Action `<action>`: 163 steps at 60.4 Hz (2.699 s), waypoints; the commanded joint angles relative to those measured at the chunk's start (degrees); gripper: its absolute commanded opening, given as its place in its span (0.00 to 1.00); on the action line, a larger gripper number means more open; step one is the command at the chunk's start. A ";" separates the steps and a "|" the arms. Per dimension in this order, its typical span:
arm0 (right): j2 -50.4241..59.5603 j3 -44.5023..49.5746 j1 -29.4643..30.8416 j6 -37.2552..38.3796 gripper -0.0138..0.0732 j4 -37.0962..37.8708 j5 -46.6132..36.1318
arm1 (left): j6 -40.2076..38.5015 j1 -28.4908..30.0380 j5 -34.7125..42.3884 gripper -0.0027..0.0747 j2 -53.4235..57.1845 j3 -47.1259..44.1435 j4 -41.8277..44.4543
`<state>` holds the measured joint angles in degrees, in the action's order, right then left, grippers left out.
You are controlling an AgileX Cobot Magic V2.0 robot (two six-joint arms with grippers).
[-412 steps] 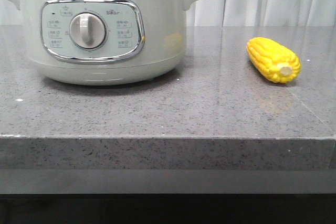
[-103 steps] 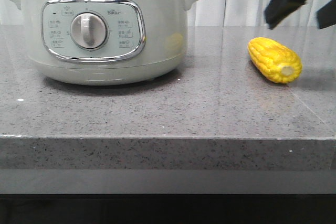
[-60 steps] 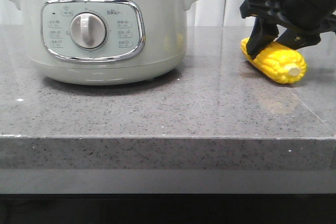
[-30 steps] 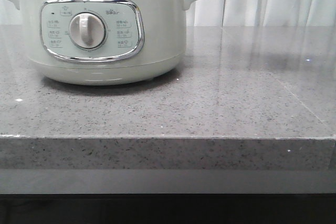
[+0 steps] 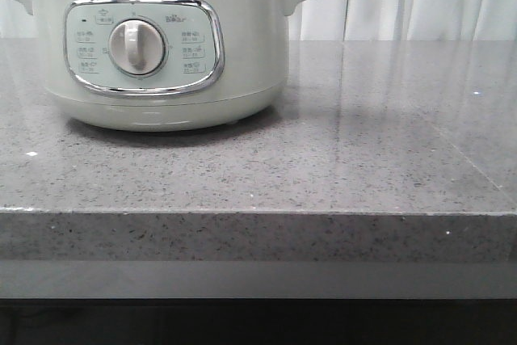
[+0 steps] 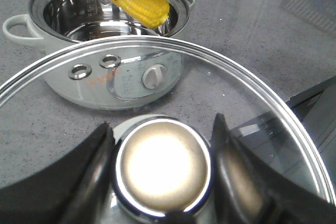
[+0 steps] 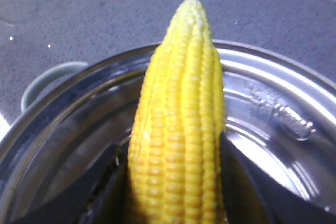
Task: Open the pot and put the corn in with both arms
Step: 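Carry the yellow corn with the right gripper into the open pot, then release the corn in the pot and withdraw the right gripper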
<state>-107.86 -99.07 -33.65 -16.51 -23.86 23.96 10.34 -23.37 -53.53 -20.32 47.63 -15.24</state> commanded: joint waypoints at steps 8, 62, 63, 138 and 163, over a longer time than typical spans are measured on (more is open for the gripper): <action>1.66 -2.55 0.02 -0.78 0.63 -0.53 -1.70 | -0.43 -0.53 8.10 0.25 -0.43 1.90 -2.07; 6.66 -3.13 3.12 -0.78 0.08 0.19 1.90 | -0.43 -0.53 8.23 0.25 -0.43 1.90 -2.07; 6.78 -3.13 3.47 -0.78 0.08 0.18 2.27 | -0.43 -0.53 8.23 0.25 -0.43 1.90 -2.07; 79.13 74.32 23.03 -0.90 0.08 6.06 -20.68 | -0.43 -0.53 8.66 0.25 -0.43 0.87 -2.07; 85.79 78.27 23.03 -0.90 0.08 6.06 -21.01 | 0.22 -0.53 10.41 0.25 -22.34 13.17 -0.65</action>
<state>-21.88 -19.27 -10.54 -17.03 -17.78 8.04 10.34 -23.37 -52.61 -35.16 53.82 -14.49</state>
